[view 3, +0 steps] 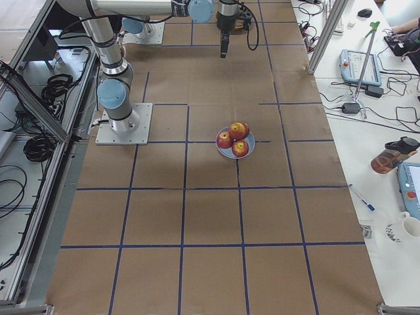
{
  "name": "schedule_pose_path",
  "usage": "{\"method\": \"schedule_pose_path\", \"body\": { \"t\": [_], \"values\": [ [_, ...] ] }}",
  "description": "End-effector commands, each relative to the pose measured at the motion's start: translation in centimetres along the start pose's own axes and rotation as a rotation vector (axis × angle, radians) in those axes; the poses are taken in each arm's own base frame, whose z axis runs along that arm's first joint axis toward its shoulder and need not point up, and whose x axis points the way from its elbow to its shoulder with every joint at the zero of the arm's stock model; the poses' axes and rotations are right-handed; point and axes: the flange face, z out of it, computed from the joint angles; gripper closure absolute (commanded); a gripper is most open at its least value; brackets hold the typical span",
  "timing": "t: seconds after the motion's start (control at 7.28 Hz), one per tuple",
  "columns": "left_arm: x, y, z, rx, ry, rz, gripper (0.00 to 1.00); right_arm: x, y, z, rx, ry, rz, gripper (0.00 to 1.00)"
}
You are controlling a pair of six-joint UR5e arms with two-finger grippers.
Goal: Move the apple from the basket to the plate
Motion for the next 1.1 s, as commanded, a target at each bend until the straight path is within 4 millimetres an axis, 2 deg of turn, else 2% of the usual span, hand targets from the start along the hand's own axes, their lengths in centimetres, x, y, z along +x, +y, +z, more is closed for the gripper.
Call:
{"method": "schedule_pose_path", "body": {
  "t": [0.0, 0.96],
  "values": [
    [-0.84, 0.17, 0.1, -0.002, 0.0, -0.02, 0.01, 0.24, -0.03, -0.26, 0.01, 0.027, 0.002, 0.0],
    [-0.83, 0.21, 0.02, 0.001, 0.0, -0.015, 0.01, 1.09, -0.18, -0.61, 0.019, 0.029, -0.01, 0.0]
  ]
}}
